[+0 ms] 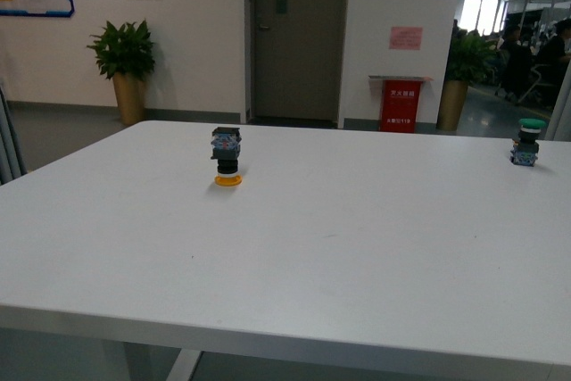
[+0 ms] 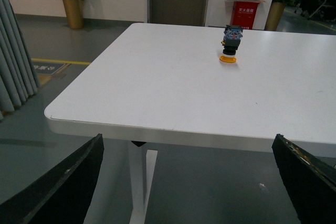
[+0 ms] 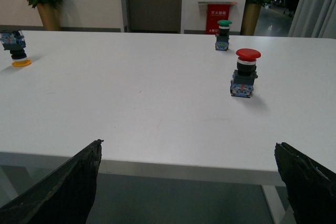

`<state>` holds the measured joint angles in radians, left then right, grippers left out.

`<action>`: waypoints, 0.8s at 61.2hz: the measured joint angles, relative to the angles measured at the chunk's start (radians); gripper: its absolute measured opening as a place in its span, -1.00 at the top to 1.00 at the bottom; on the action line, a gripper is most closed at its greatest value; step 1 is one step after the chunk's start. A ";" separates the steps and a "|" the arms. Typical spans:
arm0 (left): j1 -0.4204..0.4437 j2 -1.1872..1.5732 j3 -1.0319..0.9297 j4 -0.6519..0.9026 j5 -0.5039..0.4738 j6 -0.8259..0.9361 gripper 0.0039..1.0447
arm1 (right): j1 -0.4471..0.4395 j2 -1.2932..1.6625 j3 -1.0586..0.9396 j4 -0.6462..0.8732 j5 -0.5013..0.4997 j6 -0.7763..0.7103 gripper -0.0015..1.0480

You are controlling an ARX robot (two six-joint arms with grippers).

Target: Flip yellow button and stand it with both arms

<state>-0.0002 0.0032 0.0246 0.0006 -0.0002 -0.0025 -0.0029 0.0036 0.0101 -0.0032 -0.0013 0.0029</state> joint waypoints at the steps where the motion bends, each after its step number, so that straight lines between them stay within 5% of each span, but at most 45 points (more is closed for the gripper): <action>1: 0.000 0.000 0.000 0.000 0.000 0.000 -0.89 | 0.000 0.000 0.000 0.000 0.000 0.000 -0.87; 49: 0.000 0.000 0.000 0.000 0.000 0.000 -0.89 | 0.000 0.000 0.000 0.000 0.000 0.000 -0.87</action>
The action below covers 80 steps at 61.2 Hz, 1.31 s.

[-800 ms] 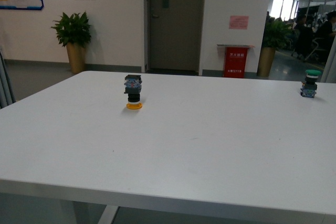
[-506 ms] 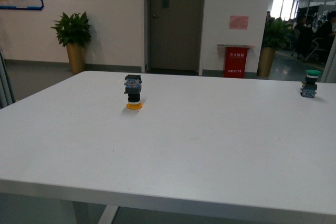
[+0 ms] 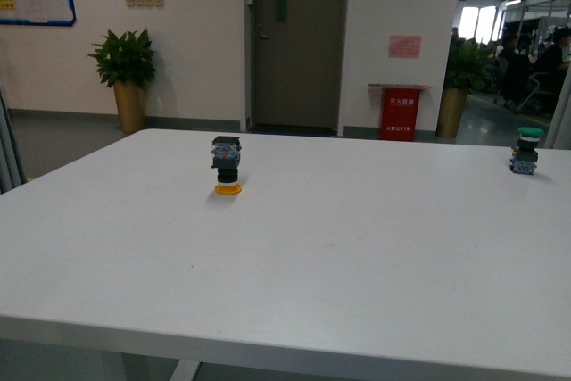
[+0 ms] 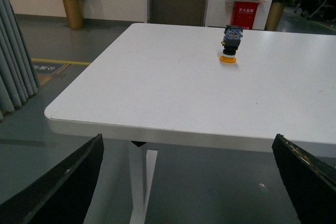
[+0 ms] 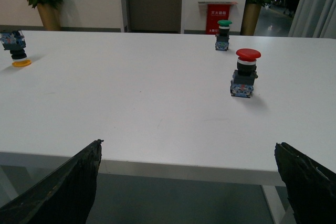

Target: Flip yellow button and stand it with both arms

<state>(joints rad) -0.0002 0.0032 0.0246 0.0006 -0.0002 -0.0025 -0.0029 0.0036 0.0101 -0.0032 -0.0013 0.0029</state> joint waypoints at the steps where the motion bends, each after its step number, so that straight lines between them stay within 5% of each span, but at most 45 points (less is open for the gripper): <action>1: 0.000 0.000 0.000 0.000 0.000 0.000 -0.89 | 0.000 0.000 0.000 0.000 0.000 0.000 -0.87; 16: -0.001 0.011 0.005 -0.014 -0.002 -0.010 -0.89 | 0.000 0.000 0.000 0.000 0.000 0.000 -0.87; 25: -0.042 0.303 0.186 -0.359 -0.037 -0.105 -0.89 | 0.000 0.000 0.000 0.000 0.000 0.000 -0.87; 50: -0.116 1.182 0.712 0.200 -0.146 0.021 -0.89 | 0.000 0.000 0.000 0.000 0.000 0.000 -0.87; 80: -0.216 1.970 1.674 -0.090 -0.180 0.041 -0.89 | 0.000 0.000 0.000 0.000 0.000 0.000 -0.87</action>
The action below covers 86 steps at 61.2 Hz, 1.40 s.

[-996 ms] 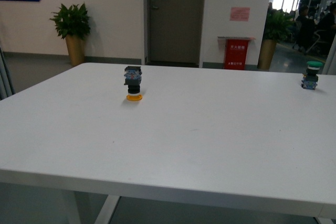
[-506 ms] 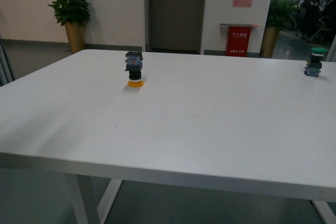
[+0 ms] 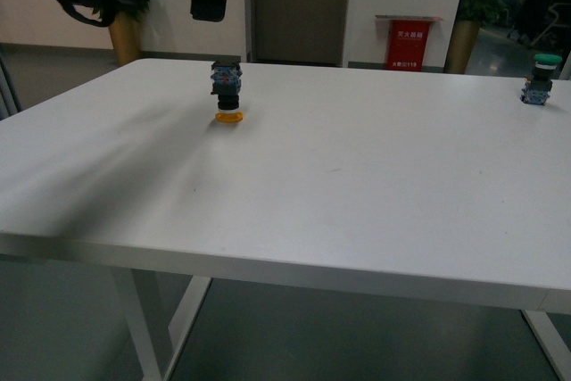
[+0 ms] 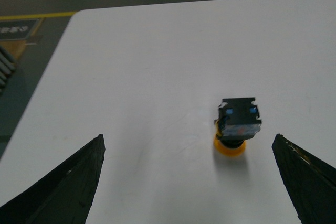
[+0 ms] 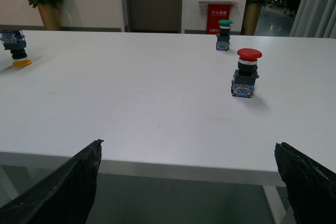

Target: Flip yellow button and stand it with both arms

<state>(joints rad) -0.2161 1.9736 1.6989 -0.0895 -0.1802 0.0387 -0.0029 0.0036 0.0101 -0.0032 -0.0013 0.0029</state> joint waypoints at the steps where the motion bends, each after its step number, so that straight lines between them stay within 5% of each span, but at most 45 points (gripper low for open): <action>1: -0.001 0.019 0.026 -0.014 0.003 -0.003 -0.89 | 0.000 0.000 0.000 0.000 0.000 0.000 -0.87; 28: -0.047 0.274 0.381 -0.167 -0.005 -0.051 -0.89 | 0.000 0.000 0.000 0.000 0.000 0.000 -0.87; 80: -0.058 0.359 0.368 -0.148 -0.008 -0.063 -0.89 | 0.000 0.000 0.000 0.000 0.000 0.000 -0.87; 86: -0.058 0.360 0.371 -0.146 -0.008 -0.062 -0.59 | 0.000 0.000 0.000 0.000 0.000 0.000 -0.87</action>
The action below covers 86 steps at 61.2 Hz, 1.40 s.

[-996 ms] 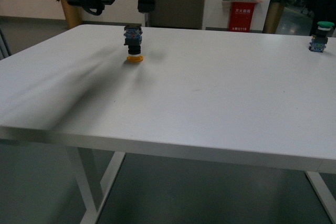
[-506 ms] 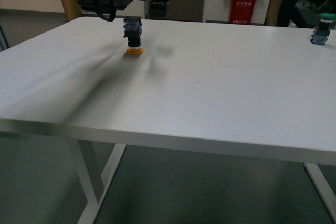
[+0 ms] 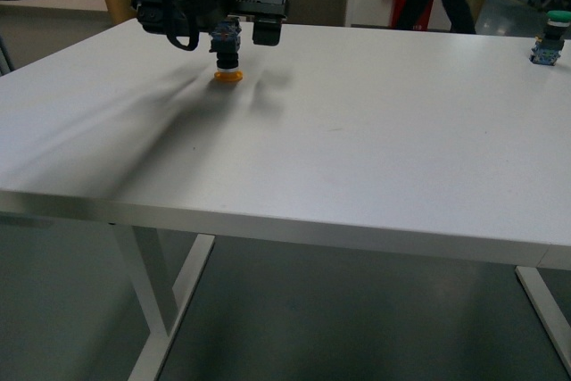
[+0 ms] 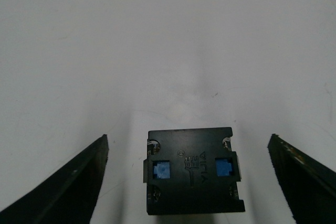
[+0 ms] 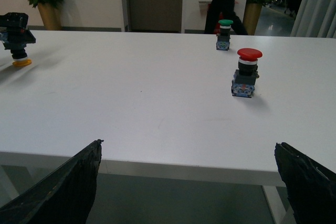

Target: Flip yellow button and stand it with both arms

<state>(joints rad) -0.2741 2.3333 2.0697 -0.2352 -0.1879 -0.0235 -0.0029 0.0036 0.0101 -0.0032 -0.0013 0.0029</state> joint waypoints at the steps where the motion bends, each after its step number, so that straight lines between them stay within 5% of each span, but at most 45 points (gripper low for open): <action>1: 0.000 0.000 0.001 0.000 0.000 0.000 -0.56 | 0.000 0.000 0.000 0.000 0.000 0.000 -0.87; 18: 0.000 0.000 0.013 0.000 0.006 0.003 0.26 | 0.000 0.000 0.000 0.000 0.000 0.000 -0.87; 35: -0.004 -0.023 -0.014 0.053 0.043 -0.004 0.29 | 0.000 0.000 0.000 0.000 0.000 0.000 -0.87; 47: -0.045 -0.134 -0.040 0.138 0.205 -0.098 0.29 | 0.000 0.000 0.000 0.000 0.000 0.000 -0.87; 69: -0.145 -0.223 0.038 0.544 0.684 -0.736 0.30 | 0.000 0.000 0.000 0.000 0.000 0.000 -0.87; 86: -0.137 -0.064 -0.120 0.961 0.793 -1.309 0.30 | 0.000 0.000 0.000 0.000 0.000 0.000 -0.87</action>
<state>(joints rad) -0.4107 2.2696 1.9499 0.7258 0.6052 -1.3323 -0.0029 0.0036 0.0101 -0.0032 -0.0010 0.0029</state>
